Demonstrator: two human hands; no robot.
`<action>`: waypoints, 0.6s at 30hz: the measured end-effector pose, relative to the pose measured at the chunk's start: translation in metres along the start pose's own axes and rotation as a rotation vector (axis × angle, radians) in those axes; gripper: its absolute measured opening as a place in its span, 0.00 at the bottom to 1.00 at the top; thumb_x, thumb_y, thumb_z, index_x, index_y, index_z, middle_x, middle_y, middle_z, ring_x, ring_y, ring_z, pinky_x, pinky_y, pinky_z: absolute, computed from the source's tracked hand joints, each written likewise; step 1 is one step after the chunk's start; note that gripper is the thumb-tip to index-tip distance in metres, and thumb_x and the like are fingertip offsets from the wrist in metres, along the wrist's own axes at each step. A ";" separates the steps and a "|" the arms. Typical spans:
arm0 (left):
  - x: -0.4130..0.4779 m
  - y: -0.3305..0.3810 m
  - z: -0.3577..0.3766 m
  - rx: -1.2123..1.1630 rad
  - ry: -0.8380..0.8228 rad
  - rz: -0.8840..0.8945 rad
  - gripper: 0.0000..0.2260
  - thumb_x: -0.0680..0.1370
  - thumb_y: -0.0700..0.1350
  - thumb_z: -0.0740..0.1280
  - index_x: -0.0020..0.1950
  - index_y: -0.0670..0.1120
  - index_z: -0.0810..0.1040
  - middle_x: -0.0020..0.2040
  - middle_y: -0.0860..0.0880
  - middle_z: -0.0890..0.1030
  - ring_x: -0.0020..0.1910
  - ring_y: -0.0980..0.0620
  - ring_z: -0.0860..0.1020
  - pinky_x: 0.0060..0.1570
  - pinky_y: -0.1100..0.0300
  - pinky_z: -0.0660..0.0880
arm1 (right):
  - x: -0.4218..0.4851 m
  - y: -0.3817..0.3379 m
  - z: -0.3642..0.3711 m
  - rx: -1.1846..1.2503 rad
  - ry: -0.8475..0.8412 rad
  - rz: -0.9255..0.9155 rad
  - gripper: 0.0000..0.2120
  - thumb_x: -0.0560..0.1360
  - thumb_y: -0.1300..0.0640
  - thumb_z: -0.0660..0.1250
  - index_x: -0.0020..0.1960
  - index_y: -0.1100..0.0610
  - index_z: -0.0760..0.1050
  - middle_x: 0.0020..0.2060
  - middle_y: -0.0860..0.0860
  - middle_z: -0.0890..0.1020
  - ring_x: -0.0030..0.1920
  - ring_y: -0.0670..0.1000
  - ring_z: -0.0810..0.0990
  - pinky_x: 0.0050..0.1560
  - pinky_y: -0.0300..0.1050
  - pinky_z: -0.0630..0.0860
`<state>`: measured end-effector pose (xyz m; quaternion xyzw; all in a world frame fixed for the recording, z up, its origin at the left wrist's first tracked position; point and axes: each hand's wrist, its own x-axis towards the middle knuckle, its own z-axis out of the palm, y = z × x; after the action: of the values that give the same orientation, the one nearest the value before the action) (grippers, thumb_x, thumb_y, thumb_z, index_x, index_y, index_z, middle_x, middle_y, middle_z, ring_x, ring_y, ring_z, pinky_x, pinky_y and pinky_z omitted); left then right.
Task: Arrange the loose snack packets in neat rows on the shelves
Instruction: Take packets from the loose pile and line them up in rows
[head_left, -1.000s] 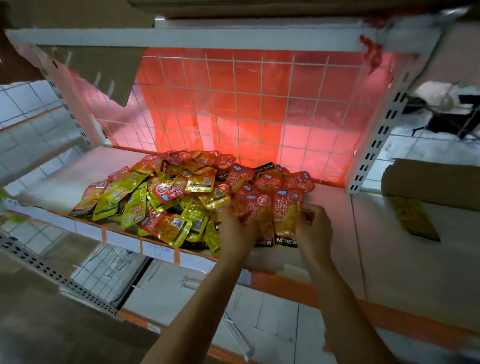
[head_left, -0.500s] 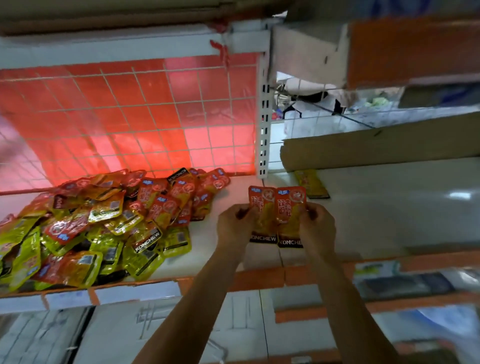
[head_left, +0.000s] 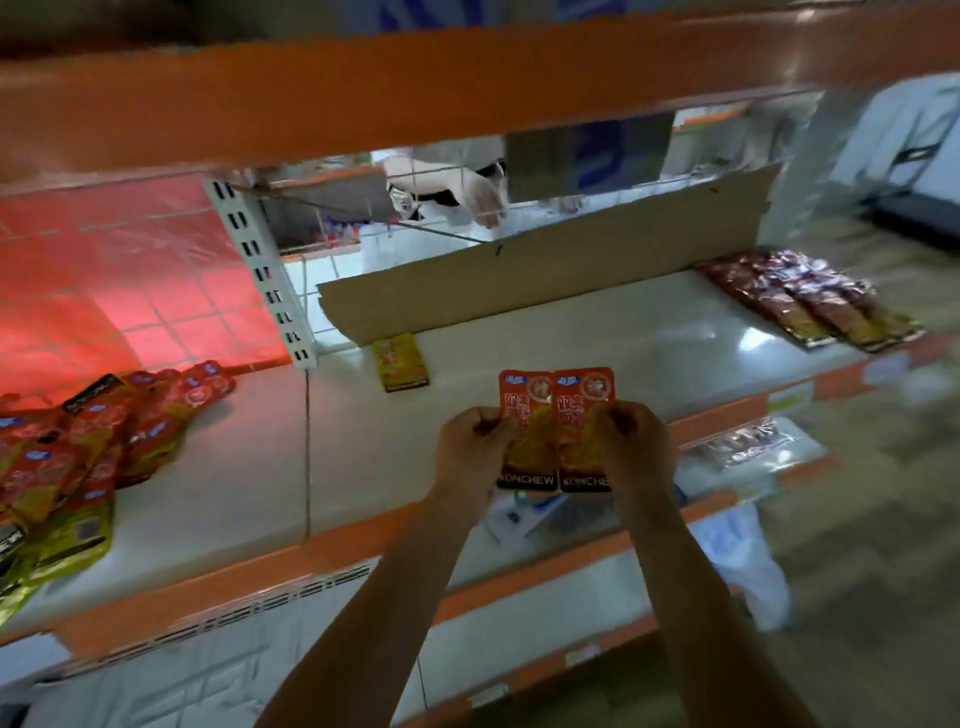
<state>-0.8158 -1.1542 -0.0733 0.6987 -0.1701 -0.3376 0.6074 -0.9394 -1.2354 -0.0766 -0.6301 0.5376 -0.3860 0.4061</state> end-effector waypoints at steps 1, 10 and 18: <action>-0.001 0.000 0.018 0.010 -0.015 0.005 0.07 0.76 0.39 0.69 0.39 0.47 0.80 0.41 0.43 0.84 0.44 0.41 0.83 0.50 0.44 0.79 | 0.008 0.007 -0.015 -0.007 0.018 -0.008 0.06 0.74 0.58 0.67 0.48 0.58 0.80 0.35 0.49 0.78 0.33 0.44 0.74 0.28 0.31 0.66; -0.016 0.006 0.146 -0.014 -0.183 -0.066 0.03 0.75 0.38 0.69 0.42 0.45 0.79 0.45 0.40 0.83 0.47 0.41 0.83 0.51 0.45 0.80 | 0.059 0.052 -0.123 -0.001 0.134 0.054 0.06 0.74 0.58 0.66 0.48 0.56 0.80 0.39 0.52 0.81 0.41 0.53 0.78 0.42 0.44 0.72; -0.005 0.016 0.232 0.019 -0.285 -0.092 0.08 0.74 0.36 0.65 0.49 0.46 0.81 0.47 0.41 0.84 0.48 0.41 0.82 0.48 0.47 0.79 | 0.101 0.078 -0.172 0.074 0.230 0.116 0.10 0.75 0.58 0.67 0.55 0.60 0.79 0.45 0.52 0.82 0.45 0.51 0.80 0.43 0.41 0.74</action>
<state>-0.9742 -1.3244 -0.0650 0.6565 -0.2257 -0.4592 0.5543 -1.1141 -1.3597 -0.0795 -0.5341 0.6014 -0.4515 0.3864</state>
